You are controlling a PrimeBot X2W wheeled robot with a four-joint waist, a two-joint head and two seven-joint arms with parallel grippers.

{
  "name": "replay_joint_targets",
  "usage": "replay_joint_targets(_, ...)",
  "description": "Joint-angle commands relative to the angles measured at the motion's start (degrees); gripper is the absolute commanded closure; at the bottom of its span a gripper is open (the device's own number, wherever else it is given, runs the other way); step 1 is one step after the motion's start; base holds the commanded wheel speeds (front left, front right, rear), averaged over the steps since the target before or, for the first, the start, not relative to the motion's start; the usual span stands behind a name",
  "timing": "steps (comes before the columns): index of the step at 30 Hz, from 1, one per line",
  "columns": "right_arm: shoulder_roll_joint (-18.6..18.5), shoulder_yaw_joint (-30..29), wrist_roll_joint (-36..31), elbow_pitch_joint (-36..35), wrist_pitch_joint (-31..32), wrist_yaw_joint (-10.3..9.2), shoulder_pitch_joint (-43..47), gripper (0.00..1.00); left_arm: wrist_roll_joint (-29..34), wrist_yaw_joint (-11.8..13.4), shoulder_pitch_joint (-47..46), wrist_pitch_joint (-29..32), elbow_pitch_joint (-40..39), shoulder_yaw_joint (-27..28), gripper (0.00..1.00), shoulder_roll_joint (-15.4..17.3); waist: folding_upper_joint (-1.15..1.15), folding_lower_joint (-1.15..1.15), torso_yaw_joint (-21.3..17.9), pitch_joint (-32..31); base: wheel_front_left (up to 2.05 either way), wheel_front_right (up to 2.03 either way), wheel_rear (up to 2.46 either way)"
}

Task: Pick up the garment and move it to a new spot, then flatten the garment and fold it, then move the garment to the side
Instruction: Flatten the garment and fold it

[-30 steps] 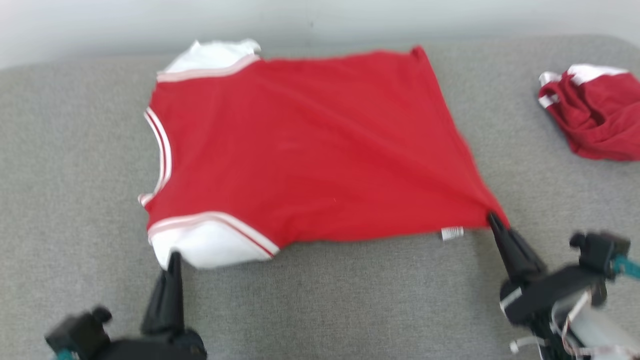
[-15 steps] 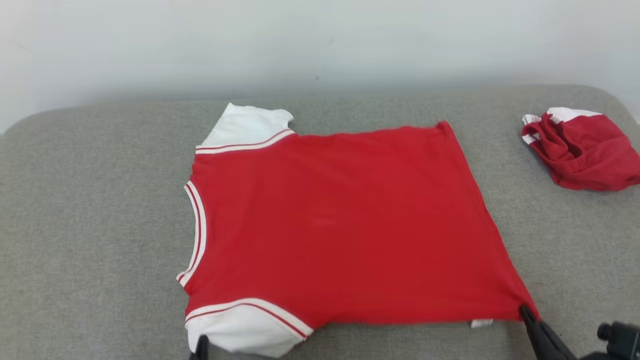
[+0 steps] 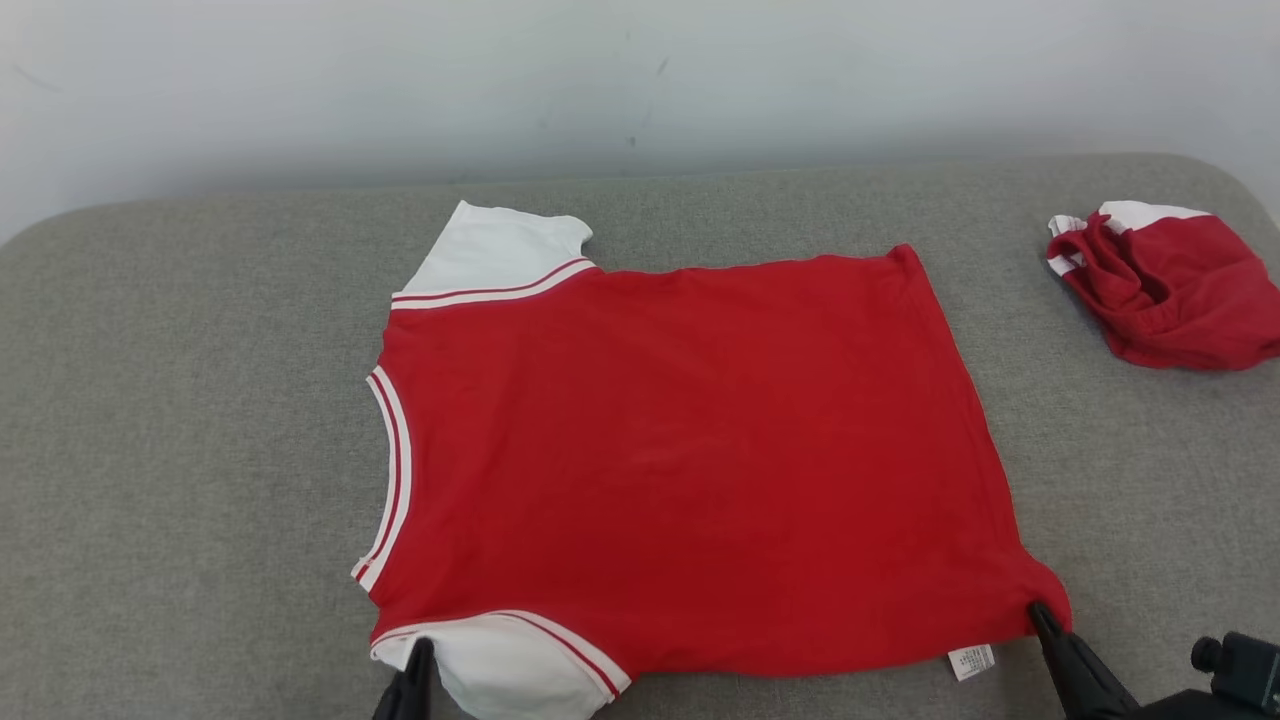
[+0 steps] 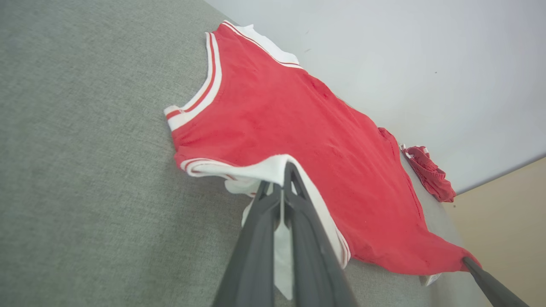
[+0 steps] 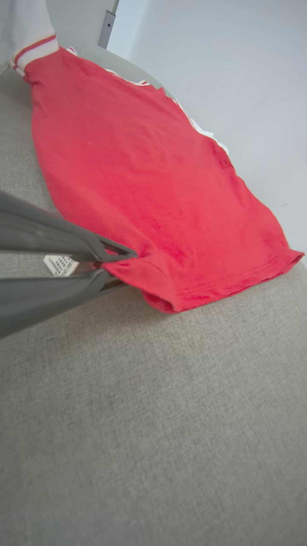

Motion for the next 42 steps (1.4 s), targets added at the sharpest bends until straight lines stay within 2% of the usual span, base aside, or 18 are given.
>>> replay_joint_targets(1,0.7,-0.7,-0.6,-1.1,1.4,0.02,-1.3,1.0,0.6,-0.3,-2.0,0.6,-0.1,0.3,1.0,0.9,0.0,0.0,-0.4,0.3,0.0,0.0,0.0)
replay_joint_targets(7,3.9,-4.1,0.4,-2.3,7.1,0.02,-5.6,1.0,1.1,-1.5,-8.2,3.2,1.3,1.0,1.0,3.6,0.0,0.0,-1.0,1.1,0.0,0.0,0.0)
replay_joint_targets(13,5.8,-6.0,-1.1,1.0,11.9,0.02,-12.5,1.0,1.6,-2.4,-15.9,5.6,5.2,1.0,1.0,5.0,0.0,0.0,-1.4,2.6,0.0,0.0,0.0)
replay_joint_targets(19,6.9,-6.3,-2.3,5.2,13.8,0.02,-19.1,1.0,1.1,-3.3,-22.2,6.6,10.8,1.5,1.0,5.2,0.0,0.0,-1.6,4.1,0.0,0.0,0.0)
replay_joint_targets(29,7.1,-3.5,-5.6,15.6,12.5,0.02,-30.2,1.0,2.9,-7.0,-34.0,5.1,24.8,-0.1,1.0,4.6,0.0,0.0,-1.2,6.2,0.0,0.0,0.0)
replay_joint_targets(30,7.1,-3.3,-5.6,16.2,11.8,0.02,-30.8,0.36,3.0,-7.4,-34.8,4.7,25.9,-0.5,0.91,4.4,0.0,0.0,-1.1,6.2,0.0,0.0,0.0)
replay_joint_targets(31,7.1,-3.2,-5.6,16.8,11.1,0.02,-31.1,0.0,3.3,-7.5,-35.5,3.6,27.0,-0.5,0.44,4.0,0.0,0.0,-1.1,6.3,0.0,0.0,0.0)
replay_joint_targets(32,7.1,-2.7,-5.8,17.0,10.3,0.02,-31.4,0.0,3.3,-7.5,-36.0,2.5,28.0,-0.2,0.0,3.7,0.0,0.0,-1.1,6.2,0.0,0.0,0.0)
replay_joint_targets(37,5.0,0.0,-6.5,17.6,6.0,0.02,-30.3,0.0,5.2,-8.1,-35.6,-1.3,31.6,-0.4,0.0,2.9,0.0,0.0,-0.9,5.5,0.0,0.0,0.0)
replay_joint_targets(42,2.4,2.4,-6.2,17.4,2.3,0.02,-27.3,0.0,5.9,-8.3,-32.0,-2.6,31.7,1.1,0.0,2.2,0.0,0.0,-0.5,4.1,0.0,0.0,0.0)
